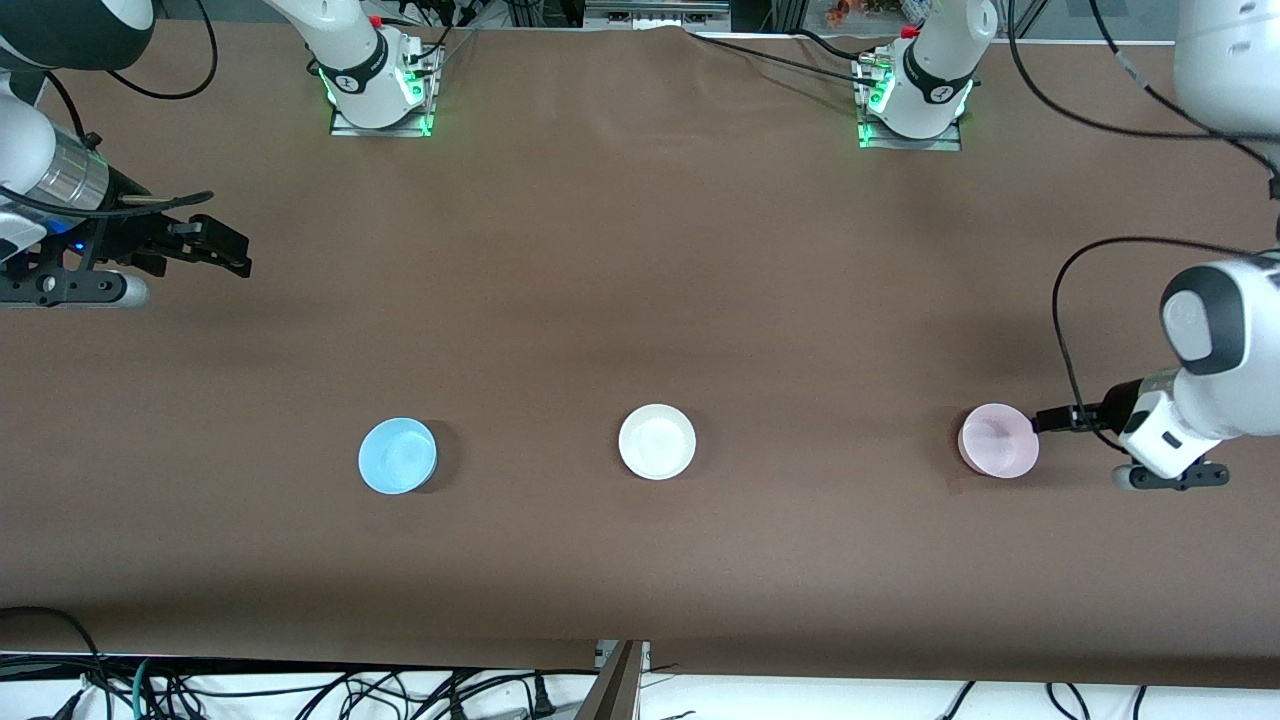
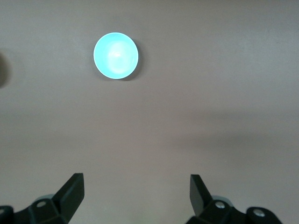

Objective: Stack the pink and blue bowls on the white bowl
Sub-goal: 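Move the left gripper toward the pink bowl, then grasp the rim of the pink bowl with the left gripper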

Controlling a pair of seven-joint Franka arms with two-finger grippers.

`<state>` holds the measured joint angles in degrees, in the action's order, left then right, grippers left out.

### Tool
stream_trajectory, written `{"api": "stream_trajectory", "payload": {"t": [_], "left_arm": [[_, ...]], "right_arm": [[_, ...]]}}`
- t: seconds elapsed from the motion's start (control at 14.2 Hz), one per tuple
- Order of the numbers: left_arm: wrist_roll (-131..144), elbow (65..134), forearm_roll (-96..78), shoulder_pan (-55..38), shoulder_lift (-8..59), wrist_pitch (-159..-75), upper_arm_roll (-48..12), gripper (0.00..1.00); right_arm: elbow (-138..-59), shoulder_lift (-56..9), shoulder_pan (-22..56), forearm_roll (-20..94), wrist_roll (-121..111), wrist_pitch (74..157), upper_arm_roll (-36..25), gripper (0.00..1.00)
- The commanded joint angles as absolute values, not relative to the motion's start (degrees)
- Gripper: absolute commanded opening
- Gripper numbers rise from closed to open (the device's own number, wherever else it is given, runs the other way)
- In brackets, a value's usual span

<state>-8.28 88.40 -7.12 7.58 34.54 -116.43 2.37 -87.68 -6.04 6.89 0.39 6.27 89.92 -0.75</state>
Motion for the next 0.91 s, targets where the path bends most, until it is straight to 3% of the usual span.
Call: {"api": "stream_trajectory", "payload": {"t": [0.0,0.21,0.49,0.84], "left_arm": [[-12.55,87.98,-11.67,9.57,37.25,-117.68,2.37,1.0],[-15.47,88.07,-15.73,9.32,39.81,-121.01,3.43,1.0],[-15.73,88.24,-15.65,8.79,41.66,-122.52,3.52,0.86],[-16.95,88.59,-15.12,8.61,42.1,-122.43,3.6,0.38]], "right_arm": [[-87.54,-5.71,6.24,0.44,6.68,89.64,-0.09,1.0],[-87.45,-5.8,6.33,0.35,6.68,89.91,-0.09,1.0],[-87.45,-5.8,6.33,0.35,6.33,90.0,-0.09,1.0],[-87.45,-5.8,6.24,0.26,6.24,90.18,-0.09,1.0]]}}
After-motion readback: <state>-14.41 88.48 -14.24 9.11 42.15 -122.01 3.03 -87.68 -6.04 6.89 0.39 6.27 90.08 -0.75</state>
